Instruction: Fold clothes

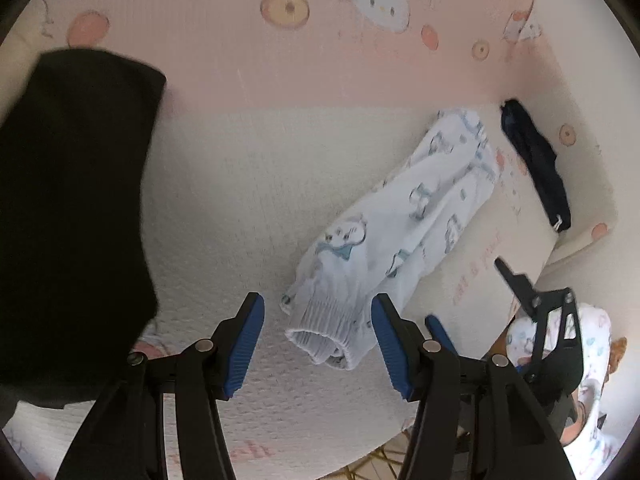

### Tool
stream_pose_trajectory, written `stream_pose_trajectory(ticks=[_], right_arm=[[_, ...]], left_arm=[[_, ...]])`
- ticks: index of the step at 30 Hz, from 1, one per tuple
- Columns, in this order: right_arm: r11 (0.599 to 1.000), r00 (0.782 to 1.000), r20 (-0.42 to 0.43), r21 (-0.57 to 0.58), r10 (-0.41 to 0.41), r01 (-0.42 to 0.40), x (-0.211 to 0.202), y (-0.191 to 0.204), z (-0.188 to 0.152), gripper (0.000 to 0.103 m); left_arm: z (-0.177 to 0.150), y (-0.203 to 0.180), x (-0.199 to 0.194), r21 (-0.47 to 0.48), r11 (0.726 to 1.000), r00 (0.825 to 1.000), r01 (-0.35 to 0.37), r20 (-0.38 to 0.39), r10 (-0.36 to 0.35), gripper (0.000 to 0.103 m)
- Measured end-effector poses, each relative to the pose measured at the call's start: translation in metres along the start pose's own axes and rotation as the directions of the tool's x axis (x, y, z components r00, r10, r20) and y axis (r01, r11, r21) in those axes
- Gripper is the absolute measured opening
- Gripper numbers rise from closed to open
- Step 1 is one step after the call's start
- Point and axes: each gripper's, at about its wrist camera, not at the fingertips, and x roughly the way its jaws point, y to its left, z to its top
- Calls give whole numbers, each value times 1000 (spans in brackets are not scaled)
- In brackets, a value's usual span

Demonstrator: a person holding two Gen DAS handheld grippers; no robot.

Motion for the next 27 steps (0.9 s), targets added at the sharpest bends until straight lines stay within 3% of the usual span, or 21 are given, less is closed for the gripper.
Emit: stream_pose_trajectory(ticks=[3,5,8,11,18,24,25,27], right_arm=[[1000,1000,3,-9,10,-10,5,3,4,78],[1000,1000,11,-21,13,-12,8,6,7,78],[999,1000,31,-36,2,-1,10,6,12,78],[999,999,52,-49,4,-1,13,6,20,78],[992,991,133,-127,-6,23,19,10,40,78],[990,980,190,-138,51,-25,29,3,49,78],[990,977,204,-136,66,-39,30,1,47,76],[985,969,212,-140,129,-100,30,3,44,46]], left_arm=[[9,5,17,-20,999,999,28,-15,-28,53],[14,10,20,-28,1000,1000,1,12,-1,53],[12,23,19,-101,995,996,28,82,-20,52],[11,34,22,-142,989,995,38,95,-24,42],[17,24,42,-122,992,997,36,69,-27,42],[16,14,47,-100,994,998,38,47,-34,42],[16,12,48,-99,994,998,36,47,-32,42],[16,9,51,-103,994,998,40,43,-36,42]])
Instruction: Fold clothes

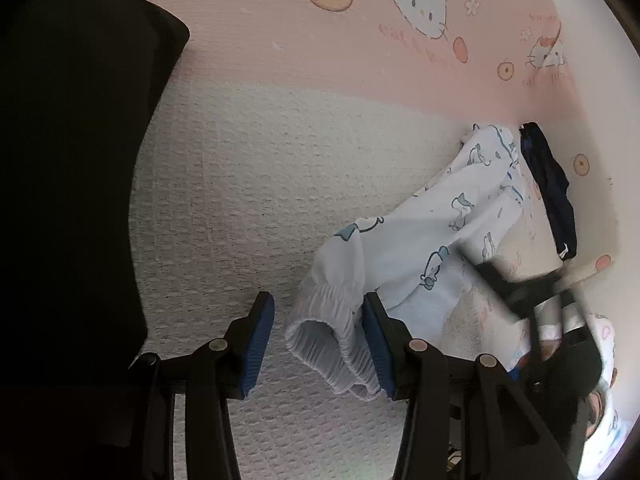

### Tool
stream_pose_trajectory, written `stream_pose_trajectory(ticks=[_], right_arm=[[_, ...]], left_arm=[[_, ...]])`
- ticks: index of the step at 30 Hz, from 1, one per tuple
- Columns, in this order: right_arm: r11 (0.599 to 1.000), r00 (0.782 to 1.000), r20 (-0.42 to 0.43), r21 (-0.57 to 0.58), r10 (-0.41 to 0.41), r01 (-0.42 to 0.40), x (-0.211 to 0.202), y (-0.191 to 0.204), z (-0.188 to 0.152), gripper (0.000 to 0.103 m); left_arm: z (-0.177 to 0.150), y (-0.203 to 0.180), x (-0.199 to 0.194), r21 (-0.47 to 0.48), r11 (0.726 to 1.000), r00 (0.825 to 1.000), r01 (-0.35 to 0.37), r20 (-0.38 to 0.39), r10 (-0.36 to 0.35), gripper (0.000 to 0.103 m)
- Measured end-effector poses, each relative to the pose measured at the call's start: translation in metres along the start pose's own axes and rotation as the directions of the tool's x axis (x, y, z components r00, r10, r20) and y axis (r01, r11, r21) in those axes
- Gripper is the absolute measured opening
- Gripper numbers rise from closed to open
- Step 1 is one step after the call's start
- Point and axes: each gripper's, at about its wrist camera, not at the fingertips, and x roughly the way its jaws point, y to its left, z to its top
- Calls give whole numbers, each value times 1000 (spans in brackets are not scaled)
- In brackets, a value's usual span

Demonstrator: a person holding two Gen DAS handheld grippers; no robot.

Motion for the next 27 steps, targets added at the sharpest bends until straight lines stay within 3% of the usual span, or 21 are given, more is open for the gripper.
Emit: stream_pose_trajectory(ticks=[1,2,3,6,8,9,15,17,27], right_arm=[[1000,1000,6,-7,30,-30,-1,4,-1,37],[998,999,7,-23,50,-50,-2,9,-2,12],[998,999,3,-39,44,-44,-2,15,-1,9],[997,999,-9,54,49,-48,-5,9,0,7],[980,995,2,173,100,-99,-8,-9,-3,7],[978,995,9,180,102,-102,-11,-14,-5,6],[988,996,39,127,78,-83,-36,-28,-9,6],[991,996,46,106,82,-87,-45,-29,-14,6],[991,990,62,-62,125,-122,-83,-4,-66,6]], left_arm=[[0,-2,1,-4,1000,1000,4,-1,-4,42],[0,-3,1,-7,1000,1000,8,-2,-8,38],[-2,-6,2,3,1000,1000,20,-2,-20,30],[-6,-19,-1,40,999,1000,-6,11,6,29],[-9,-24,-6,38,999,1000,5,22,-6,24],[-11,-27,-8,30,999,999,25,20,-25,23],[-26,-32,-18,-5,997,997,78,12,-78,22],[-35,-19,-39,-15,995,995,97,12,-96,23],[-69,-71,-4,-17,997,996,78,-32,-78,23]])
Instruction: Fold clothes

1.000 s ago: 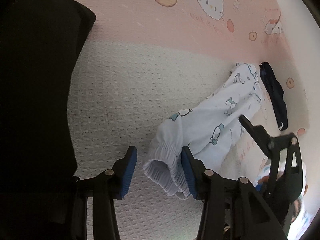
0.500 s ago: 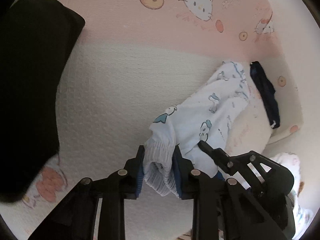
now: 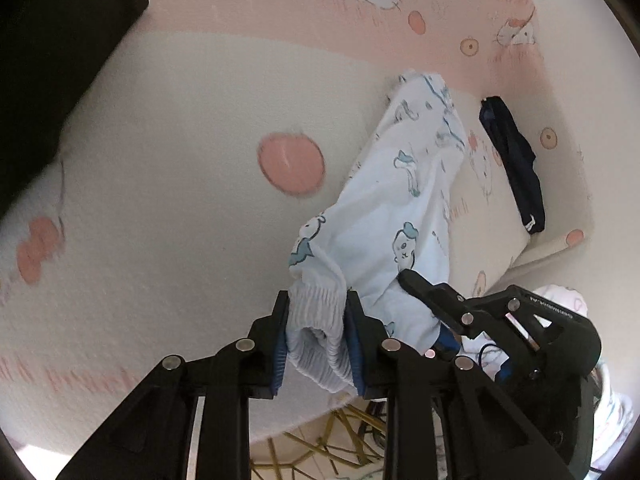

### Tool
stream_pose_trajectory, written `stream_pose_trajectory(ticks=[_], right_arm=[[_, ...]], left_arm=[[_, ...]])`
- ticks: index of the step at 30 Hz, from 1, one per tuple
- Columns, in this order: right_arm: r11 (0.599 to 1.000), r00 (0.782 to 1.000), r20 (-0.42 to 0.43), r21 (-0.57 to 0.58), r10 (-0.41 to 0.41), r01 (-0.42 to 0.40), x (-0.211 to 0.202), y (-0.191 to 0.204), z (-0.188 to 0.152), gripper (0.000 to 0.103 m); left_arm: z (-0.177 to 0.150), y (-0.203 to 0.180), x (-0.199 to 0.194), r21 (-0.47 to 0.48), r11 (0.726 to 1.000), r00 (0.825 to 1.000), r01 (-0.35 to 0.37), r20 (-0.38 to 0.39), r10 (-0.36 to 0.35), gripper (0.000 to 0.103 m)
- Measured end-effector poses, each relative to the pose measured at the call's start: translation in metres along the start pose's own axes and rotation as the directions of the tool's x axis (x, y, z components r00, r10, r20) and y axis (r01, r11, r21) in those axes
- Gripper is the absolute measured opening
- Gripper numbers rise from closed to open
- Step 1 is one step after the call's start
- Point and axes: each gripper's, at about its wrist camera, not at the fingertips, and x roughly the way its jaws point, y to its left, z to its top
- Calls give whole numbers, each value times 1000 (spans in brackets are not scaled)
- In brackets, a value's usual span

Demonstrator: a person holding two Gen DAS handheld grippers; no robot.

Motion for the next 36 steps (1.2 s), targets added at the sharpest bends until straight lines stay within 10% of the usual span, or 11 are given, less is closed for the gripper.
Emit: stream_pose_trajectory(ticks=[11,13,15,21,24,28,34,36], right_arm=[[997,997,-12,-20,-72,72,-14,30,-19,10],[994,995,-7,-36,-104,103,-16,34,-18,28],[988,991,4,-77,-132,132,-20,41,-19,69],[974,988,3,-172,-152,151,-29,64,-23,72],[968,983,-32,-183,-181,172,-25,71,-25,72],[964,973,-75,-169,-218,203,-21,73,-24,72],[960,960,-93,-123,-263,251,-24,76,-20,77],[956,957,-95,-135,-274,260,-25,80,-21,77]], left_arm=[[-4,-65,27,285,941,983,-183,83,165,23],[-3,-69,28,339,919,980,-200,79,184,28],[-3,-70,27,386,894,974,-227,80,213,44],[-5,-63,19,557,788,962,-262,91,256,51],[-21,-61,6,712,617,937,-334,177,302,51],[-43,-69,10,866,317,909,-388,301,289,51],[-79,-68,29,864,-148,844,-480,502,188,51],[-89,-60,34,841,-264,842,-472,519,149,51]])
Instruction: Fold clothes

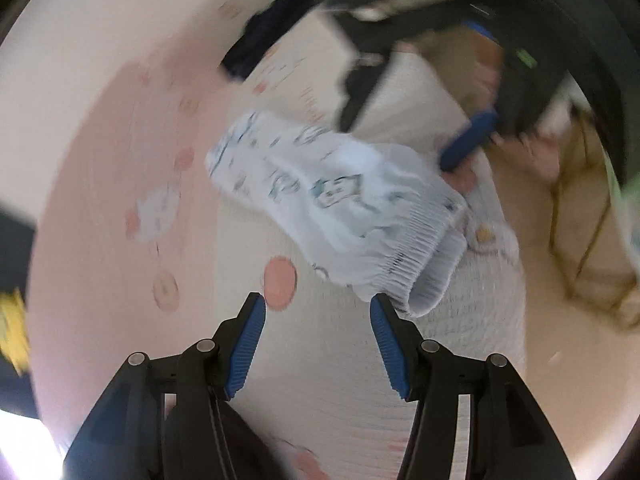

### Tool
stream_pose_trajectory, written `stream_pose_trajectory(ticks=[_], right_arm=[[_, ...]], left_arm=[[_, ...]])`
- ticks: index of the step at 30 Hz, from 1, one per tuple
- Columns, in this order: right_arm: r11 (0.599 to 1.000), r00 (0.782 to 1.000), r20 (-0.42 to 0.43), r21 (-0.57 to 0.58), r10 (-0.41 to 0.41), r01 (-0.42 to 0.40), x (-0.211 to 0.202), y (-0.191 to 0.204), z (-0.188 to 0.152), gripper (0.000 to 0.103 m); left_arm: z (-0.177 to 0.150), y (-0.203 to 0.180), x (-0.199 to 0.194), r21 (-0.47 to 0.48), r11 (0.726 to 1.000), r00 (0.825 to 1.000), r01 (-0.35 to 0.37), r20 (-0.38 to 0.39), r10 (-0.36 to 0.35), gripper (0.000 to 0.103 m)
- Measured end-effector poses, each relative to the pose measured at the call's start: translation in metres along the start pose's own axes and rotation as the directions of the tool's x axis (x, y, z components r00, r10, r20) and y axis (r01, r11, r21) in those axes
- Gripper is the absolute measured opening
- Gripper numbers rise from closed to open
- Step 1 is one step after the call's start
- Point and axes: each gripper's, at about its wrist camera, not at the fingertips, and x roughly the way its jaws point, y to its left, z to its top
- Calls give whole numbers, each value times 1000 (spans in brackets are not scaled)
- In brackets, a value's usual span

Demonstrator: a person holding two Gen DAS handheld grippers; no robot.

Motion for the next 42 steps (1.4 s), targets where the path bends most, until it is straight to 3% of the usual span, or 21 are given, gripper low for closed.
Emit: stream_pose_trajectory(ticks=[3,6,8,10,13,19,25,28,32,35,38,39,41,42], right_arm=[[999,999,-18,-30,-40,39,0,7,-1,77],[998,998,-40,-20,-52,52,1,7,0,77],[999,997,-48,-1,-55,55,-3,5,-1,77],[997,996,-42,0,-73,73,-58,32,18,77],[996,996,-27,-18,-82,82,-45,33,33,77],[994,996,17,-69,-86,87,-29,46,6,77],[994,995,15,-33,-102,102,-18,38,14,83],[993,994,19,-30,-110,110,-15,39,18,83],[991,991,44,-46,-127,128,-18,46,16,83],[996,996,35,-14,-88,88,-18,44,17,81],[1000,1000,26,3,-16,16,-20,43,17,63],[1000,1000,28,-2,9,-9,-21,45,17,50],[998,997,28,-14,67,-66,-23,49,17,32],[997,996,26,-15,81,-81,-23,51,17,28]], left_arm=[[-14,-24,4,204,979,1000,-16,18,13,51],[-36,-47,-3,413,901,991,-130,90,102,52],[-44,-52,-2,472,864,983,-175,138,123,55],[-49,-57,4,504,828,967,-244,194,167,62],[-50,-64,15,535,781,942,-321,267,203,64],[-57,-69,30,592,735,933,-331,321,162,65],[-49,-62,22,569,743,920,-353,355,165,74],[-42,-64,25,551,745,909,-376,376,181,74],[-41,-61,26,545,760,913,-354,379,154,74],[-43,-63,25,538,762,908,-361,390,155,71],[-47,-63,24,529,778,912,-339,388,134,63],[-47,-64,23,534,779,916,-327,383,123,60],[-48,-67,22,541,782,921,-311,374,107,45],[-49,-69,22,545,787,928,-289,361,91,40]])
